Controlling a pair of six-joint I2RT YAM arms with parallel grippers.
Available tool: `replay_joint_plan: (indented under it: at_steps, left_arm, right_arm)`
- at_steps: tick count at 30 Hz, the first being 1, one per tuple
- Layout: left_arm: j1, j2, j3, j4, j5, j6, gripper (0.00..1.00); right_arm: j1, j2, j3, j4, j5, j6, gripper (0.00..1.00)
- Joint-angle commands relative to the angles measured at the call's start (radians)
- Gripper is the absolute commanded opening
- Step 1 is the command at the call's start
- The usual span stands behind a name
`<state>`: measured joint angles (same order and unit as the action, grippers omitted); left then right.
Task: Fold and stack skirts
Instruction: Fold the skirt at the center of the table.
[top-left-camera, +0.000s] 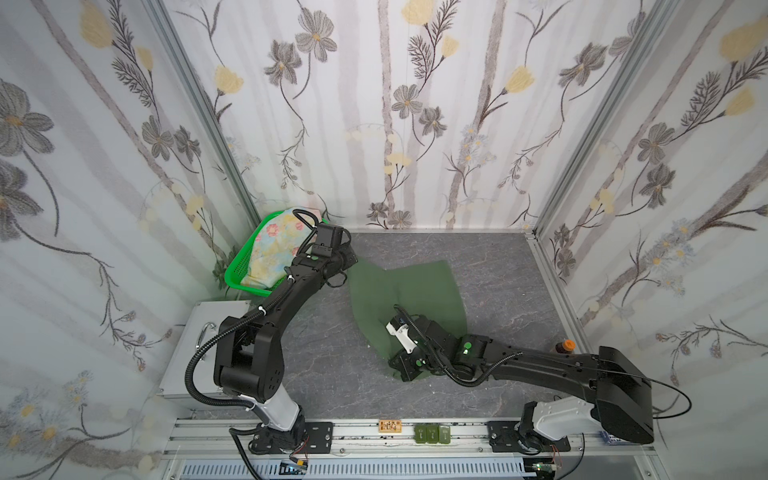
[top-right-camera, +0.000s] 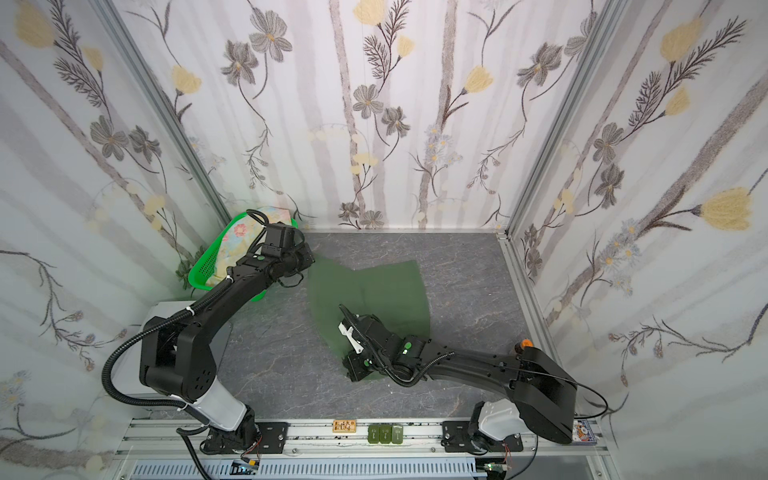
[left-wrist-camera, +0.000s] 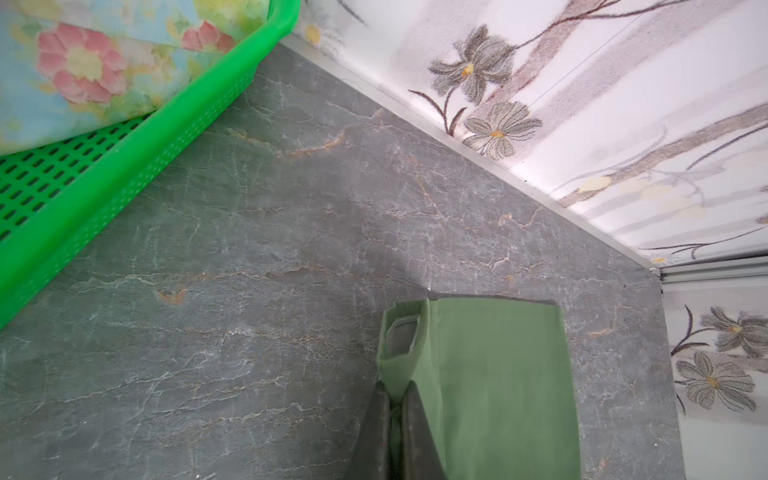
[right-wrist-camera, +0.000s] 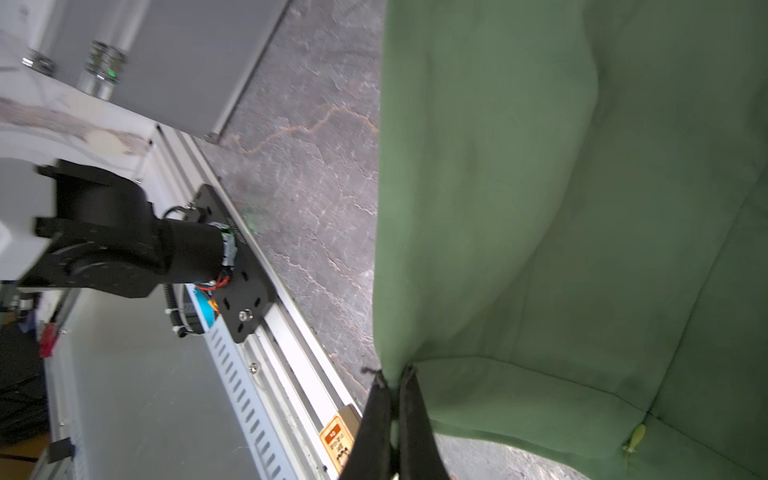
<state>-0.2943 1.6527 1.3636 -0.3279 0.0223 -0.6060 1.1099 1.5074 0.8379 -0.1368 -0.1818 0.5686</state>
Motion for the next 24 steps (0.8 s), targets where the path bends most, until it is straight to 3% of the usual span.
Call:
replay_joint_plan:
  at_steps: [1, 13, 24]
  left_arm:
    - [-0.02, 0.018, 0.051, -0.049, -0.056, -0.021, 0.0]
    - [-0.184, 0.248, 0.359, -0.105, -0.123, -0.044, 0.0]
    - [-0.261, 0.423, 0.585, -0.146, -0.117, -0.06, 0.0]
  right_arm:
    - [-0.012, -0.072, -0.045, 0.138, -0.009, 0.045, 0.0]
    - [-0.124, -0.247, -0.256, 0.173, -0.009, 0.117, 0.0]
    - [-0.17, -0.385, -0.348, 0.127, 0.073, 0.201, 0.0]
